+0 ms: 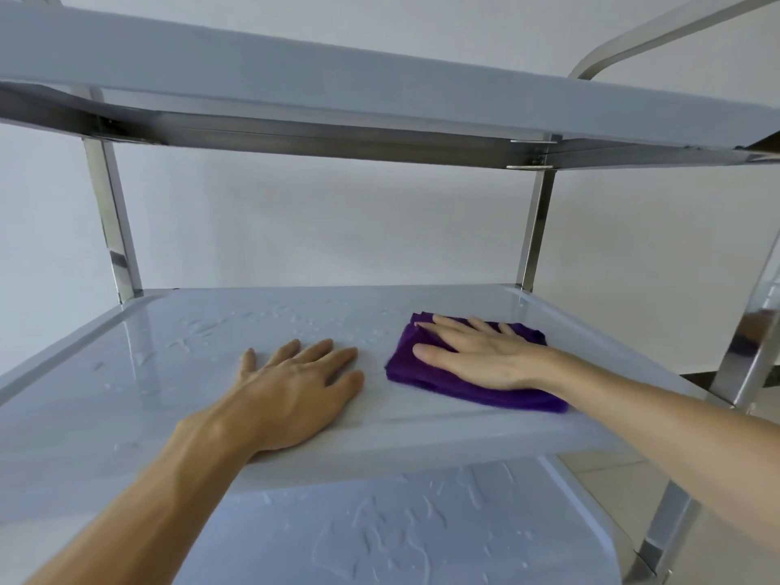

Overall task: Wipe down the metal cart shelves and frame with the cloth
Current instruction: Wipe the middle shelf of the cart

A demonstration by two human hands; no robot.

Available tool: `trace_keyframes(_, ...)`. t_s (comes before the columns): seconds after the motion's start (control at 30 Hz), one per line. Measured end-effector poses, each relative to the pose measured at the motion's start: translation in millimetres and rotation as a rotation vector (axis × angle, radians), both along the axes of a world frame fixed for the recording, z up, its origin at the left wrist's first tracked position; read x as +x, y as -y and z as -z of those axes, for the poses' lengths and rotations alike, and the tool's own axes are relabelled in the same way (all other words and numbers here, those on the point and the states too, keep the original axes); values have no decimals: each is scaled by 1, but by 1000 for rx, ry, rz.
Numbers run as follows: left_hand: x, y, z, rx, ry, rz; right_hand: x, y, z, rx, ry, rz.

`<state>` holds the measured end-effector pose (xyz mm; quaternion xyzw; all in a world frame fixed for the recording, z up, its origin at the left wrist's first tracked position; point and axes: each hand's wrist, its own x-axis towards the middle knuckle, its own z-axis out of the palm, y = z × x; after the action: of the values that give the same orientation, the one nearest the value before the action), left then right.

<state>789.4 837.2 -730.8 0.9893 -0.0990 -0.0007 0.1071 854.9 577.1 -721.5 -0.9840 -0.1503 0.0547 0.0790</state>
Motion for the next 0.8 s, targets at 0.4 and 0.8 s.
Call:
trace_keyframes(0.4,-15,9,-1,154,-74,72,12,108,-12,-16,41,270)
trace_keyframes(0.8,-27,5,-1,190,-42,66,-21,43,5,22,126,-44)
